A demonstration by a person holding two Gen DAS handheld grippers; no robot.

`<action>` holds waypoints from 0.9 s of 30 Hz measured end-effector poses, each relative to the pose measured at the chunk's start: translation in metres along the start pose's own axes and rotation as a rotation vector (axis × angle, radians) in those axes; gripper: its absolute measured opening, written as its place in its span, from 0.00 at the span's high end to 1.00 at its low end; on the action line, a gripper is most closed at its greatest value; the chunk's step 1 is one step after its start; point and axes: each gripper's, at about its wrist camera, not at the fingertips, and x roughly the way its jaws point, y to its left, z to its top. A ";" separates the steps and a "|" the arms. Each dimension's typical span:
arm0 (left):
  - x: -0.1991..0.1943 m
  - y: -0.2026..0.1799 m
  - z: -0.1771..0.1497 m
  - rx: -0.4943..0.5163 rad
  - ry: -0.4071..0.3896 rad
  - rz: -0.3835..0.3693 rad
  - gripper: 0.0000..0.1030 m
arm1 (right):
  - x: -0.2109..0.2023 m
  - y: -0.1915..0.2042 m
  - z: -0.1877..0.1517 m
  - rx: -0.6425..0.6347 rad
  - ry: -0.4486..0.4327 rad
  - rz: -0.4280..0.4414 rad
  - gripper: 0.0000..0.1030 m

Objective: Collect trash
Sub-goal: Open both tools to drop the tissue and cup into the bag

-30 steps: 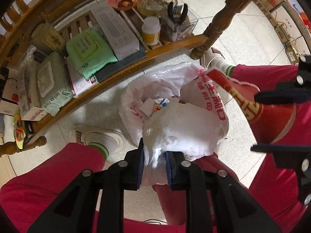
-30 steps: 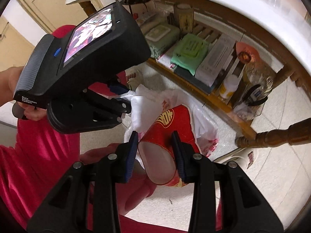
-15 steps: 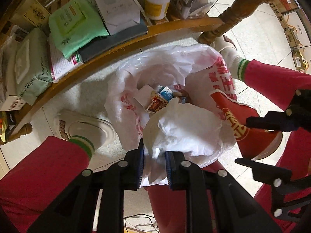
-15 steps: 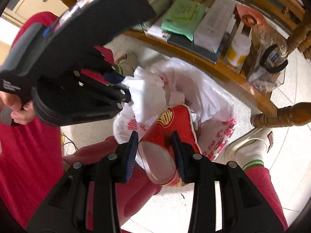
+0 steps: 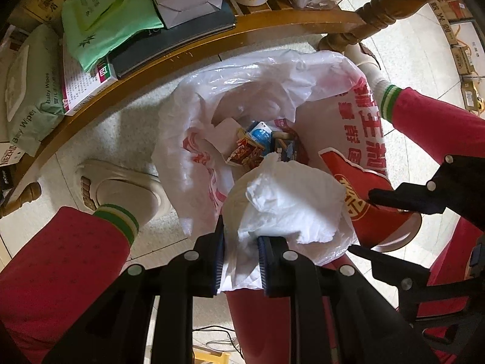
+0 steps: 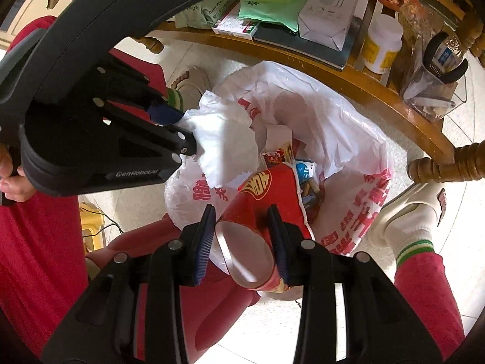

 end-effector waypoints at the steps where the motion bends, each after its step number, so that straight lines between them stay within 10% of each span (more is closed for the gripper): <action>1: 0.001 -0.001 0.001 0.000 0.002 -0.003 0.81 | 0.002 0.000 0.000 0.002 0.002 0.002 0.66; 9: 0.008 0.000 0.004 -0.008 0.029 -0.009 0.77 | 0.009 -0.004 0.001 0.014 0.016 0.012 0.65; 16: 0.010 -0.002 0.005 0.005 0.040 0.023 0.51 | 0.013 -0.006 0.001 0.029 0.031 0.019 0.64; 19: 0.010 -0.004 0.006 0.014 0.042 0.025 0.42 | 0.017 -0.007 0.001 0.035 0.044 0.013 0.42; 27: 0.005 -0.006 0.006 0.011 0.019 0.039 0.30 | 0.015 -0.010 -0.001 0.042 0.033 0.005 0.41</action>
